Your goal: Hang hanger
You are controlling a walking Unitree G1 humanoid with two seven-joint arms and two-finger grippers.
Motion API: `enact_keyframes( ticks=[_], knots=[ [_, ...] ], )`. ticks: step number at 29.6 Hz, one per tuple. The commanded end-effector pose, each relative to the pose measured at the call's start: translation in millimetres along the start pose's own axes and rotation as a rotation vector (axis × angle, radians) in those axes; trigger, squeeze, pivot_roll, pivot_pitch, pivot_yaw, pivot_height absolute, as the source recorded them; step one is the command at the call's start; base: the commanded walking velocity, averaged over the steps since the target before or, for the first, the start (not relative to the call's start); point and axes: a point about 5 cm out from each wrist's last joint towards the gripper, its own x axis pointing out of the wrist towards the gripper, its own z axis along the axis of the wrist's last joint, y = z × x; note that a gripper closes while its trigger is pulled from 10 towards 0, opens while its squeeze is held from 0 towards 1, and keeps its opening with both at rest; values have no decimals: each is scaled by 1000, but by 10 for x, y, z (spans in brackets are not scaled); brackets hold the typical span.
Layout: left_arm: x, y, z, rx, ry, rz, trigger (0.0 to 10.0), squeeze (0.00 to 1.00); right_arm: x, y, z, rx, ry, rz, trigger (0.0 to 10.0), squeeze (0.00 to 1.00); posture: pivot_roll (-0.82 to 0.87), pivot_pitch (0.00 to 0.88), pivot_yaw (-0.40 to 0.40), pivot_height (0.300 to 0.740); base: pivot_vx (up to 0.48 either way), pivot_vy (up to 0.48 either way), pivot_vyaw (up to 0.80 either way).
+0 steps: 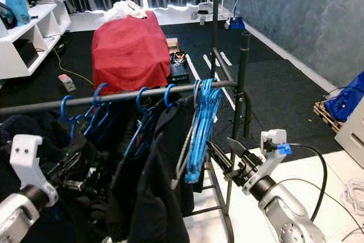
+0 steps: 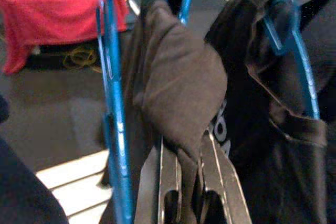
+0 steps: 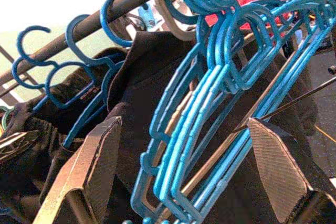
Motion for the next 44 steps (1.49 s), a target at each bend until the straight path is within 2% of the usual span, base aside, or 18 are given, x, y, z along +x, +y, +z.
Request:
enact_keyframes(
  ticks=[1, 3, 4, 5, 6, 8, 9, 14, 17, 18, 23, 32, 35, 37, 39, 41, 43, 44],
  knots=[
    [-78, -178, 118, -17, -35, -194, 2118, 0, -2, -5, -5, 11, 4, 4, 10000, 0, -44, 4, 18, 740, 0, 0, 0],
    [-78, -178, 118, -17, -35, -194, 2118, 0, -2, -5, -5, 11, 4, 4, 10000, 0, -44, 4, 18, 740, 0, 0, 0],
    [-132, -260, 104, -47, -25, -273, 2706, 0, 0, -7, -5, 12, 4, 4, 10000, 0, -44, 4, 18, 740, 0, 0, 0],
    [-132, -260, 104, -47, -25, -273, 2706, 0, 0, -7, -5, 12, 4, 4, 10000, 0, -44, 4, 18, 740, 0, 0, 0],
    [-186, -322, 80, -75, -13, -333, 4392, 0, 0, -8, -5, 12, 4, 5, 10000, 0, -44, 4, 18, 740, 0, 0, 0],
    [-186, -322, 80, -75, -13, -333, 4392, 0, 0, -8, -5, 12, 4, 5, 10000, 0, -44, 4, 18, 740, 0, 0, 0],
    [-254, -342, 33, -96, 0, -366, 10000, 0, 2, -10, -7, 13, 5, 6, 10000, 0, -42, 1, 16, 740, 0, 0, 0],
    [-398, -327, -85, -119, 54, -404, 10000, 0, 5, -11, -8, 14, 8, 8, 10000, 0, -41, 0, 12, 740, 0, 0, 0],
    [-398, -327, -85, -119, 54, -404, 10000, 0, 5, -11, -8, 14, 8, 8, 10000, 0, -41, 0, 12, 740, 0, 0, 0],
    [-452, -267, -172, -108, 99, -381, 10000, 0, 6, -11, -9, 15, 9, 10, 10000, 0, -41, 0, 12, 740, 0, 0, 0],
    [-387, -147, -324, -72, 137, -228, 10000, 0, 3, -11, -10, 12, 11, 10, 10000, 0, -44, 0, 13, 740, -178, 0, 0],
    [-293, -262, -309, -80, 105, -267, 10000, 0, 2, -9, -12, 8, 13, 9, 10000, 0, -48, 0, 11, 740, -398, 0, 0],
    [-165, -373, -264, -85, 72, -318, 10000, 0, 7, -8, -7, 0, 13, 8, 10000, 0, -50, 0, 8, 740, -399, 0, 0],
    [-165, -373, -264, -85, 72, -318, 10000, 0, 7, -8, -7, 0, 13, 8, 10000, 0, -50, 0, 8, 740, -394, 0, 0],
    [32, -494, -197, -80, 28, -375, 10000, 0, 27, -8, -4, -28, 18, -10, 10000, 0, -57, 0, 12, 740, -388, 0, 0],
    [32, -494, -197, -80, 28, -375, 10000, 0, 27, -8, -4, -28, 18, -10, 10000, 0, -57, 0, 12, 740, -386, 0, 0],
    [216, -594, -164, -70, -5, -414, 10000, 0, 38, 1, -1, -78, 27, -17, 10000, 0, -60, 0, 9, 740, -343, 0, 384],
    [216, -594, -164, -70, -5, -414, 10000, 0, 38, 1, -1, -78, 27, -17, 10000, 0, -60, 0, 9, 740, -304, 0, 769]
  ],
)
